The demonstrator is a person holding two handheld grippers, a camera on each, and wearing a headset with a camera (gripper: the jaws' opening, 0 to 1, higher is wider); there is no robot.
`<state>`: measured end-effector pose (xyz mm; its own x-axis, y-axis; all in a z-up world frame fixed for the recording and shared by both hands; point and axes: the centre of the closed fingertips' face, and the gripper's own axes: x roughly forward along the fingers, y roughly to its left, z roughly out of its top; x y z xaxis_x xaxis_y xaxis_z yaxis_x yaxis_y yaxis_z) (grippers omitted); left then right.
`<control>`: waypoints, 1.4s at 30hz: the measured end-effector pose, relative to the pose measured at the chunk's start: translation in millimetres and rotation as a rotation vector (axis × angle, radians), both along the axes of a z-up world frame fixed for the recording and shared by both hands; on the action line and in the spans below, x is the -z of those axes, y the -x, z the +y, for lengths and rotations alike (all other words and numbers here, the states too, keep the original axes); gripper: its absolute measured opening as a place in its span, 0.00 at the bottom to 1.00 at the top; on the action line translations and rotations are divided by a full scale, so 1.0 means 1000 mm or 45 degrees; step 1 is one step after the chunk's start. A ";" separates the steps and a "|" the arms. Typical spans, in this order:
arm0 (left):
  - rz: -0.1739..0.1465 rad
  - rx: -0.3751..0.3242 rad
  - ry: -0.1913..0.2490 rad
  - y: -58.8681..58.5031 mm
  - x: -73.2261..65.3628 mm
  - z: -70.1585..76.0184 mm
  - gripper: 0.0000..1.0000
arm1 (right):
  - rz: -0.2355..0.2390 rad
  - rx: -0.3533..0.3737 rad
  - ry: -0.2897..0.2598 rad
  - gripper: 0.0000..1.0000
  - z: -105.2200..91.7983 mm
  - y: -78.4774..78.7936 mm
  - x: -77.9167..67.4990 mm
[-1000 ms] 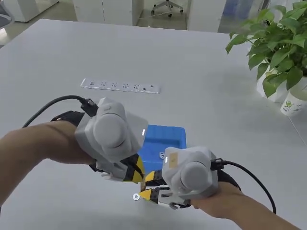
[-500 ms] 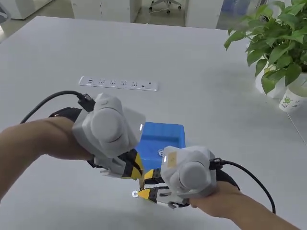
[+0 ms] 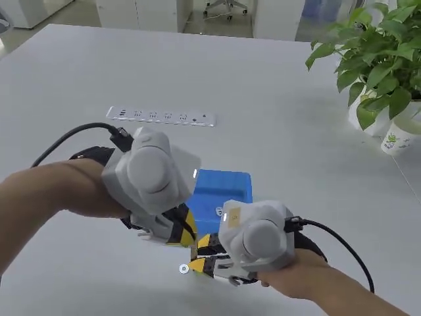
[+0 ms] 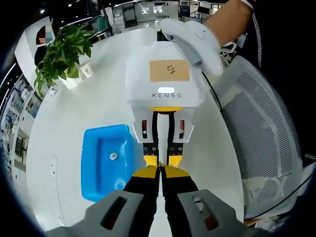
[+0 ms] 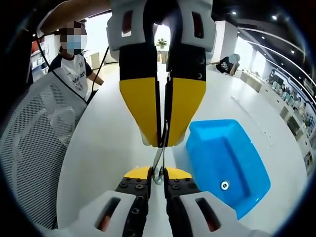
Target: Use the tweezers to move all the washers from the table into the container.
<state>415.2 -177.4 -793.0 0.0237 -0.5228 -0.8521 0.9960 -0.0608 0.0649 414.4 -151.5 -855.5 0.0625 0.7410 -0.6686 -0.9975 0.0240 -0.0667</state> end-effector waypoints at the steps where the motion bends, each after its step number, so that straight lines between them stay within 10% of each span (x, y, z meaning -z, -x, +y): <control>1: 0.002 0.000 0.000 0.000 0.000 0.000 0.06 | 0.005 0.001 0.000 0.12 0.000 0.000 0.000; 21: 0.001 0.008 -0.007 0.003 -0.001 0.001 0.05 | 0.008 0.003 0.016 0.11 0.000 0.001 -0.001; 42: -0.021 0.019 -0.004 0.000 -0.034 0.002 0.05 | -0.023 0.010 -0.001 0.11 0.001 -0.003 -0.033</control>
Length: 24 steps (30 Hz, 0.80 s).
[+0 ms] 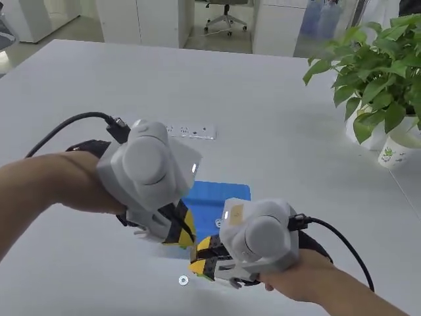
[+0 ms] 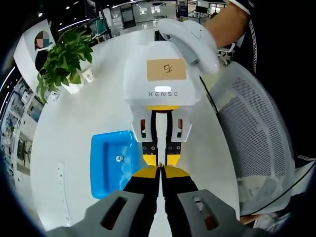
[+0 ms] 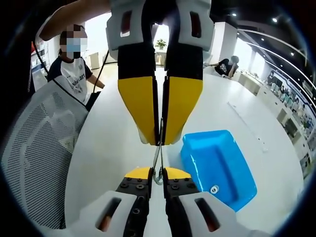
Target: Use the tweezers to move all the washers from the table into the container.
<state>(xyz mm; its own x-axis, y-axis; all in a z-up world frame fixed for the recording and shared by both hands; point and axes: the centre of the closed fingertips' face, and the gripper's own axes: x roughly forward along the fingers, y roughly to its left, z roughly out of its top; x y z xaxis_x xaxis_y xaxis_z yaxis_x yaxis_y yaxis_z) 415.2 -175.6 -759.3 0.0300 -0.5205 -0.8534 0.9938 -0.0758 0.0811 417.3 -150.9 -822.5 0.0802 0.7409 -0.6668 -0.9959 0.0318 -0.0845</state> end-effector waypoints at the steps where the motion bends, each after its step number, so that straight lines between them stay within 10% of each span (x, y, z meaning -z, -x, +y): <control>1: -0.002 0.000 -0.002 0.000 -0.001 0.000 0.05 | -0.002 0.002 -0.002 0.11 0.001 -0.001 -0.003; 24: -0.086 0.011 -0.014 -0.041 -0.044 -0.001 0.05 | -0.065 0.027 -0.015 0.11 0.003 -0.047 -0.045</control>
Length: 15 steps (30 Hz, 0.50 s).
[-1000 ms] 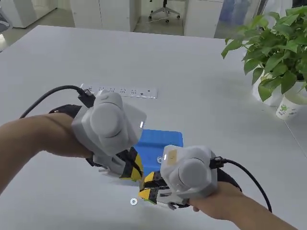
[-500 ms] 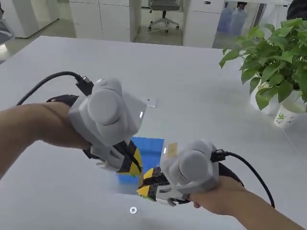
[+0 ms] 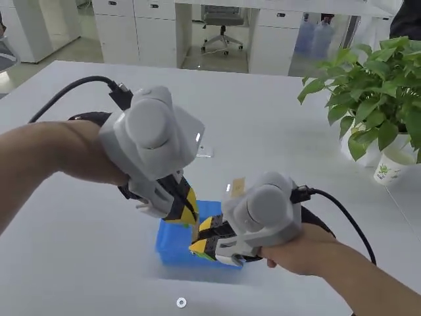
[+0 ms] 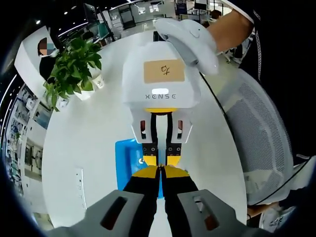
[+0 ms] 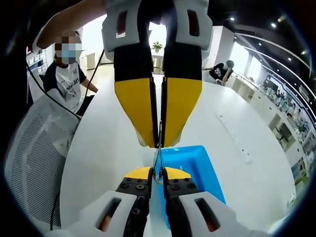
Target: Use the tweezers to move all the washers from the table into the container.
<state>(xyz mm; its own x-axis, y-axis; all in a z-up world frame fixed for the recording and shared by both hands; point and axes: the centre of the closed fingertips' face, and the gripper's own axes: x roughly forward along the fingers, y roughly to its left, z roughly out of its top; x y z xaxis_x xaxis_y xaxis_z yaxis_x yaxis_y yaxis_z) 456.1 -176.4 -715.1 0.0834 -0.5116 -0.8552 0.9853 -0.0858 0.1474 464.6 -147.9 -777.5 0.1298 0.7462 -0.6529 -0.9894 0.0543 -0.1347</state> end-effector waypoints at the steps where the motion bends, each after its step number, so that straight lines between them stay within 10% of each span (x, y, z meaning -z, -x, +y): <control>1: -0.005 -0.001 -0.004 -0.003 0.000 0.000 0.05 | -0.005 0.001 0.001 0.11 0.000 -0.003 0.000; 15: -0.042 0.002 0.008 -0.034 0.010 -0.002 0.05 | -0.021 -0.001 -0.018 0.11 0.004 -0.037 0.009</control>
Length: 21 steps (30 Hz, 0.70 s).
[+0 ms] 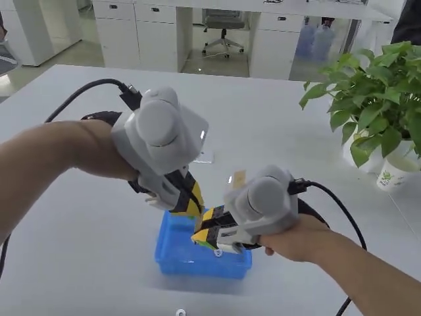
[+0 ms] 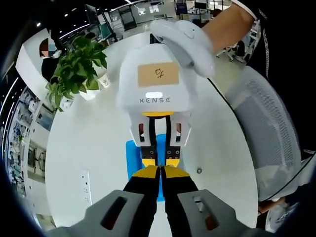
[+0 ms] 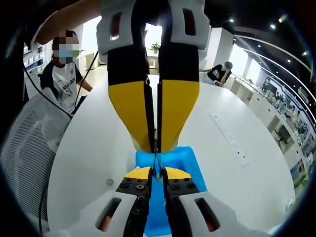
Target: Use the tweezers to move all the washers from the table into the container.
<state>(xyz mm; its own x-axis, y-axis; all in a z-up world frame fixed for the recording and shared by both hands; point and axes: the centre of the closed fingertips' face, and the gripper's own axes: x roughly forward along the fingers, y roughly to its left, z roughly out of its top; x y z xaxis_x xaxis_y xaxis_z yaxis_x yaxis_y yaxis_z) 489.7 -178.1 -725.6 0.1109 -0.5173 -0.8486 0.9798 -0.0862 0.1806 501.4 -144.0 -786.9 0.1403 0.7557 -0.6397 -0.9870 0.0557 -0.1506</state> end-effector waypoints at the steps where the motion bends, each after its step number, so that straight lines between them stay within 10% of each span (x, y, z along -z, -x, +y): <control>1: -0.001 0.001 0.000 -0.001 0.001 0.000 0.05 | 0.000 -0.001 -0.001 0.11 0.000 -0.001 0.001; 21: 0.032 -0.011 0.019 -0.023 0.040 -0.010 0.05 | 0.032 -0.002 0.006 0.11 -0.001 -0.020 0.038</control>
<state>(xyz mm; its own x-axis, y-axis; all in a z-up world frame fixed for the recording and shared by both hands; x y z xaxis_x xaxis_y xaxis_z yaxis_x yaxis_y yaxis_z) 512.7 -188.2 -765.3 0.0939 -0.5288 -0.8435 0.9847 -0.0753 0.1569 521.7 -145.3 -825.1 0.1228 0.7529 -0.6465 -0.9906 0.0532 -0.1262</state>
